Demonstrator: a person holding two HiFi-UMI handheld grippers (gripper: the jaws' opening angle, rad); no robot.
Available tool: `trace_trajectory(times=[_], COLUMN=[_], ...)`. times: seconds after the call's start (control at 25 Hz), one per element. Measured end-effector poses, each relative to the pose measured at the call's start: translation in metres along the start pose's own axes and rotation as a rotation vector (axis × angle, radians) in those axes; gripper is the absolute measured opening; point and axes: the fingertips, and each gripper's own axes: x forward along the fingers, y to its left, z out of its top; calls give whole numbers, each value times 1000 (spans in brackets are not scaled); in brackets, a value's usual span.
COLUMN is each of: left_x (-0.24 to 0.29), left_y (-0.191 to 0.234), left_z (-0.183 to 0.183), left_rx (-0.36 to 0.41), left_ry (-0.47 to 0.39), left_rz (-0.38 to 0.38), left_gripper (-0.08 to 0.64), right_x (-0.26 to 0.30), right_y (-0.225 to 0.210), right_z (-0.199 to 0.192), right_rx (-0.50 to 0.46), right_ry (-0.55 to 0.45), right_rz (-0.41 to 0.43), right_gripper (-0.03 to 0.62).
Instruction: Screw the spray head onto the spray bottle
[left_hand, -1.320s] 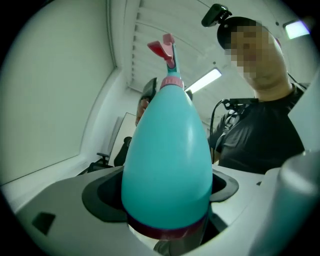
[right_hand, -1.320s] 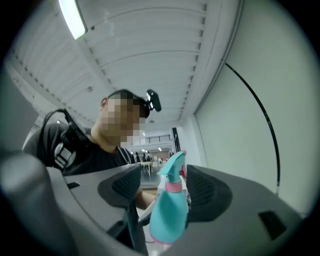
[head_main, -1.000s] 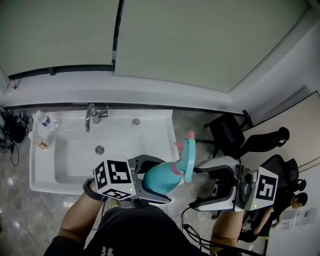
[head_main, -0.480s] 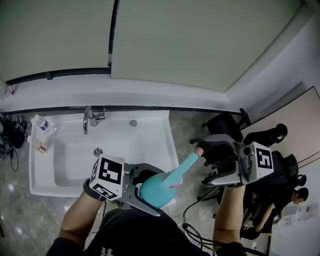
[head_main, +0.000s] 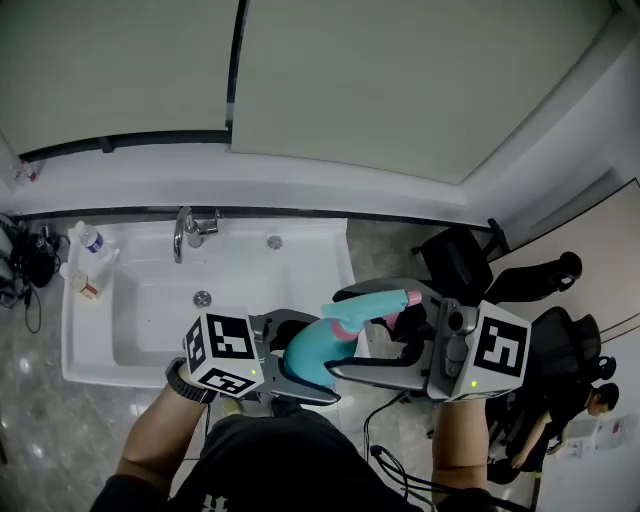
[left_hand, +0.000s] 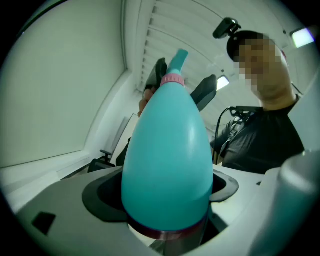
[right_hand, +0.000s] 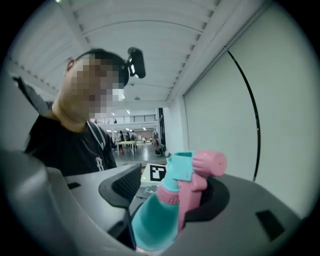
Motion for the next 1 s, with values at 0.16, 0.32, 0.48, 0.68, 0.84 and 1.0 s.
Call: trace_trajectory(times=[0.16, 0.32, 0.48, 0.68, 0.84, 1.0], left_x=[2, 4, 1, -12, -33, -46], left_y=[-9, -17, 4, 51, 88, 102], left_z=[-5, -7, -7, -6, -4, -3], left_rx=[29, 39, 62, 147, 231, 299], left_ry=[20, 14, 32, 125, 155, 181], left_rz=[-46, -109, 38, 450, 818, 995], left_gripper=[437, 437, 437, 437, 437, 436], right_x=[1, -3, -5, -13, -18, -23], right_y=[2, 10, -11, -47, -77, -87], right_z=[-7, -5, -17, -27, -35, -40], right_rx=[17, 35, 121, 202, 302, 348], right_ry=[25, 2, 36, 33, -35, -110], right_rz=[9, 64, -78, -364, -583, -707], right_gripper=[151, 138, 132, 130, 130, 130])
